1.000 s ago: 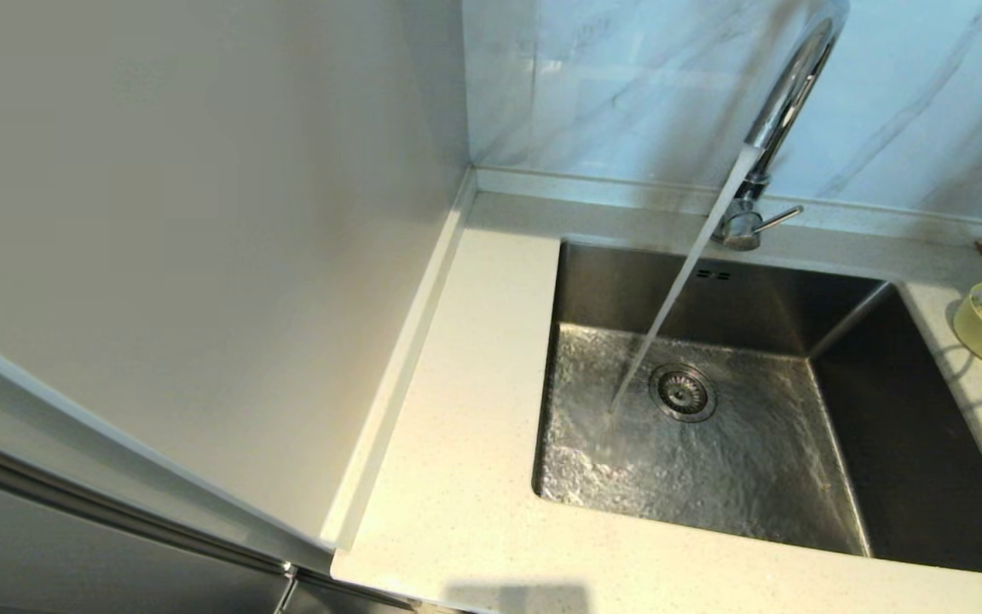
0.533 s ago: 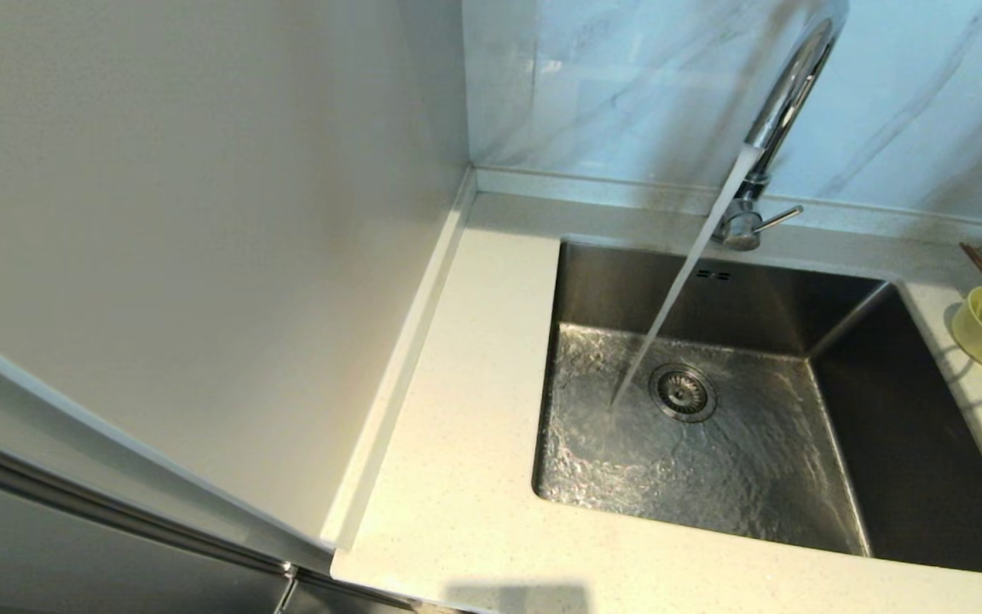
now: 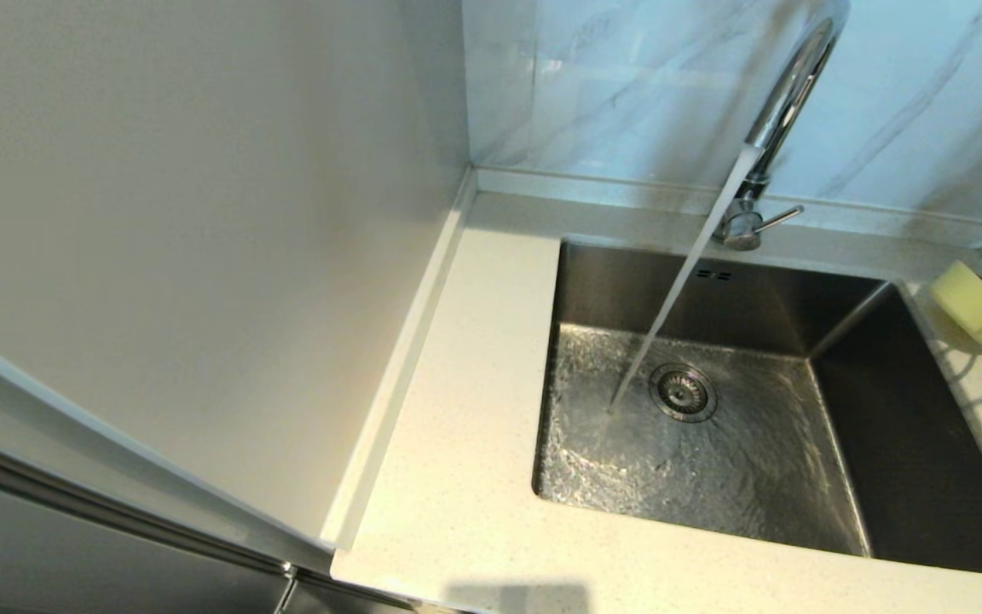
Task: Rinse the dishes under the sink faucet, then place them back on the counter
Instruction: Pick up the chopsticks
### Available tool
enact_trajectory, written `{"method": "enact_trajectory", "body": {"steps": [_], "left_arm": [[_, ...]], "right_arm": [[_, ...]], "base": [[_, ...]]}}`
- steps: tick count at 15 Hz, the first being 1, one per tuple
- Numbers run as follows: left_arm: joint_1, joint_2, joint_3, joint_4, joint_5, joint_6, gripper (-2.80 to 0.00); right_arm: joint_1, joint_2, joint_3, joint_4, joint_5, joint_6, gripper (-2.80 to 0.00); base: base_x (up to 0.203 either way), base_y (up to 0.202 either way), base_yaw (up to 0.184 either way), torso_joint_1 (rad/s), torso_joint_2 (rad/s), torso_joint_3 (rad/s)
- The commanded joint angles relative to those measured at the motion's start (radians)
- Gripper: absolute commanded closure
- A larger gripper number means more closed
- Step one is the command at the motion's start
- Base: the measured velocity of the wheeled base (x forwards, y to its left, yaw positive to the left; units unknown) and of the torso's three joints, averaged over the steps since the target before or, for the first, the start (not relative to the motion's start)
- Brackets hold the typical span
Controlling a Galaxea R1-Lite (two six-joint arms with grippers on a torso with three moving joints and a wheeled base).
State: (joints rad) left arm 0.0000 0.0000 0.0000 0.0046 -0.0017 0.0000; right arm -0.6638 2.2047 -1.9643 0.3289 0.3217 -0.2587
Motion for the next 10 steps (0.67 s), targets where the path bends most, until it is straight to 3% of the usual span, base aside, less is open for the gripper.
{"method": "enact_trajectory", "body": {"steps": [1, 10], "left_arm": [[0.0, 0.0, 0.0, 0.0, 0.0, 0.0, 0.0], [0.0, 0.0, 0.0, 0.0, 0.0, 0.0, 0.0]], "right_arm": [[0.0, 0.0, -0.001, -0.001, 0.002, -0.002, 0.0], [0.008, -0.02, -0.001, -0.039, -0.033, 0.002, 0.0]], "base": [[0.0, 0.0, 0.0, 0.0, 0.0, 0.0], [0.0, 0.0, 0.0, 0.0, 0.0, 0.0]]}}
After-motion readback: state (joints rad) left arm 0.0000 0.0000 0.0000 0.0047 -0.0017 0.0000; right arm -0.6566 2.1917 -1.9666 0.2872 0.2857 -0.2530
